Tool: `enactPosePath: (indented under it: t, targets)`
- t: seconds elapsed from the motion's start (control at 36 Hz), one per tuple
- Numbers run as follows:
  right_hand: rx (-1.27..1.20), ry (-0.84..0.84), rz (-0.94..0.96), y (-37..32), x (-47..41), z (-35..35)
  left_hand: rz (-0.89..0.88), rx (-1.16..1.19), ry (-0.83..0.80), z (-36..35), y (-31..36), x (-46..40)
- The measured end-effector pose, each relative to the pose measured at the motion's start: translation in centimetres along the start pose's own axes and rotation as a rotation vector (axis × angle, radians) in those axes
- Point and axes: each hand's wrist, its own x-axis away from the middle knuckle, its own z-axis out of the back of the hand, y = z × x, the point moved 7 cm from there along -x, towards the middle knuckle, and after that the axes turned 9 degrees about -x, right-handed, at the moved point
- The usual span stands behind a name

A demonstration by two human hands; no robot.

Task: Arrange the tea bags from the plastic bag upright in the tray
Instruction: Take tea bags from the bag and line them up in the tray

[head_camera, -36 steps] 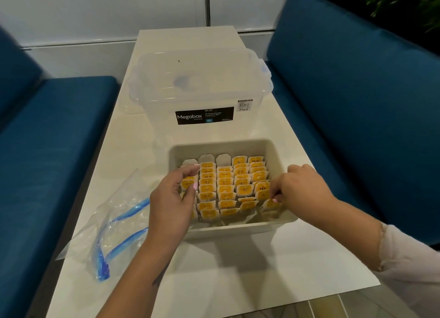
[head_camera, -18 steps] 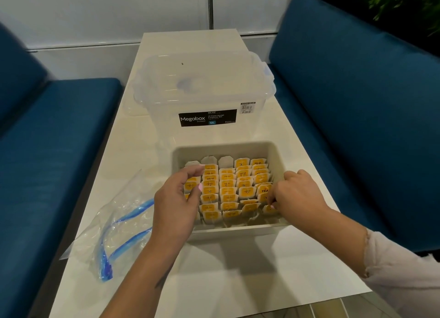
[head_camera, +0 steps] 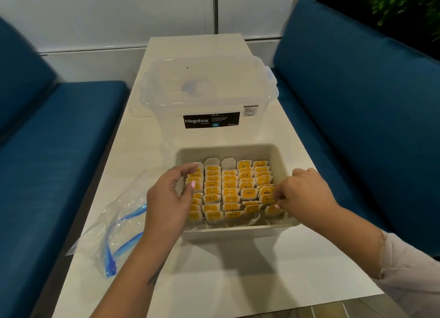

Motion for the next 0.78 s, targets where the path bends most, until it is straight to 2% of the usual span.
enactPosePath:
  t: [0.14, 0.31, 0.39, 0.47, 0.67, 0.72, 0.78]
  targets:
    - [-0.098, 0.083, 0.011, 0.0, 0.2, 2.5, 0.064, -0.075, 0.074, 2.7, -0.3, 0.5]
    - [-0.189, 0.16, 0.146, -3.3, 0.3, 4.9, 0.215, -0.197, 0.144, 6.5, -3.9, 1.7]
    - [-0.238, 0.211, 0.24, -6.1, 0.5, 5.4, 0.272, -0.24, 0.074, 7.2, -5.7, 2.4]
    - [-0.29, 0.224, 0.302, -8.9, 0.6, 5.5, 0.336, -0.383, -0.043, 6.7, -7.6, 2.8]
    - [-0.404, 0.224, 0.37, -15.6, 0.5, 4.4, 0.279, -0.722, -0.157, 5.4, -11.3, 1.0]
    - [-0.449, 0.202, 0.361, -17.0, 0.5, 3.8, 0.273, -0.736, -0.142, 6.3, -11.7, 0.5]
    - [-0.536, 0.172, 0.341, -18.1, 0.5, 3.2, 0.25, -0.638, -0.06, 8.1, -11.9, -0.1]
